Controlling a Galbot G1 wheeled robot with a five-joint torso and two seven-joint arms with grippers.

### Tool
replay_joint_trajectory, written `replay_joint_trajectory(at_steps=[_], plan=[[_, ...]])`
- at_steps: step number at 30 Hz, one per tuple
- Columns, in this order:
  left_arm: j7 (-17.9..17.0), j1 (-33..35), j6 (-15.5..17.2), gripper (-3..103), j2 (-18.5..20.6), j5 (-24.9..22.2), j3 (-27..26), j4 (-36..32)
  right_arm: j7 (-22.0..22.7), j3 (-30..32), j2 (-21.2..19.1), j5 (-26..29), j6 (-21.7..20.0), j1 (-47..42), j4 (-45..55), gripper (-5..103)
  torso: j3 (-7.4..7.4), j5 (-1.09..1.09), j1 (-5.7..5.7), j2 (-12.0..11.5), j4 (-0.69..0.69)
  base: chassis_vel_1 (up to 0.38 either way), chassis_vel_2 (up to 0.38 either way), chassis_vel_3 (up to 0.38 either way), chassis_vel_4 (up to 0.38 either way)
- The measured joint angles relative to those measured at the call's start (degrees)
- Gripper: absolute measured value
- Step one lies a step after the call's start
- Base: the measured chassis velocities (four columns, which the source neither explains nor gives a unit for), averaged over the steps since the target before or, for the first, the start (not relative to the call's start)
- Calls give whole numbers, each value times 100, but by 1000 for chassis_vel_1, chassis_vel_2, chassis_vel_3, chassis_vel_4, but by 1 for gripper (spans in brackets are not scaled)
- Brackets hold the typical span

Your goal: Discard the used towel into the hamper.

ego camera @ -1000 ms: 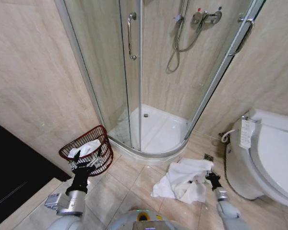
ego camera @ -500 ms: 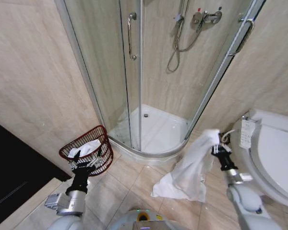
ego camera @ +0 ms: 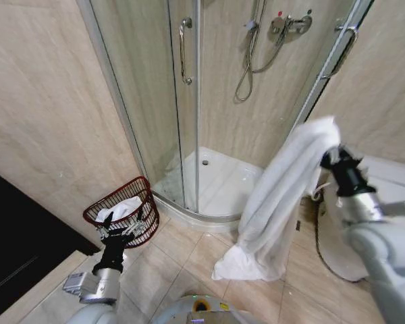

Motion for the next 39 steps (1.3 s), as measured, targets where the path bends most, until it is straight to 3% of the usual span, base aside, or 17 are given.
replay_joint_trajectory(at_steps=[4, 9, 22, 39], plan=[[0, 0, 0, 100, 1, 0, 0, 0, 200, 180, -471, 310, -89, 243, 84, 2, 0, 0, 0, 0, 0, 0, 0, 0, 0], [0, 0, 0, 100, 0, 0, 0, 0, 306, 572, -736, 583, -105, 242, 109, 2, 0, 1, 0, 0, -1, 0, 0, 0, 0], [0, 0, 0, 100, 1, 0, 0, 0, 265, 919, -690, 578, -79, 30, 184, 2, 38, 0, 34, 73, -2, 0, 0, 0, 0], [0, 0, 0, 100, 1, 0, 0, 0, 200, 1216, -728, 595, -50, -60, 245, 2, 275, 1, 226, 504, -2, 0, 0, 0, 0]])
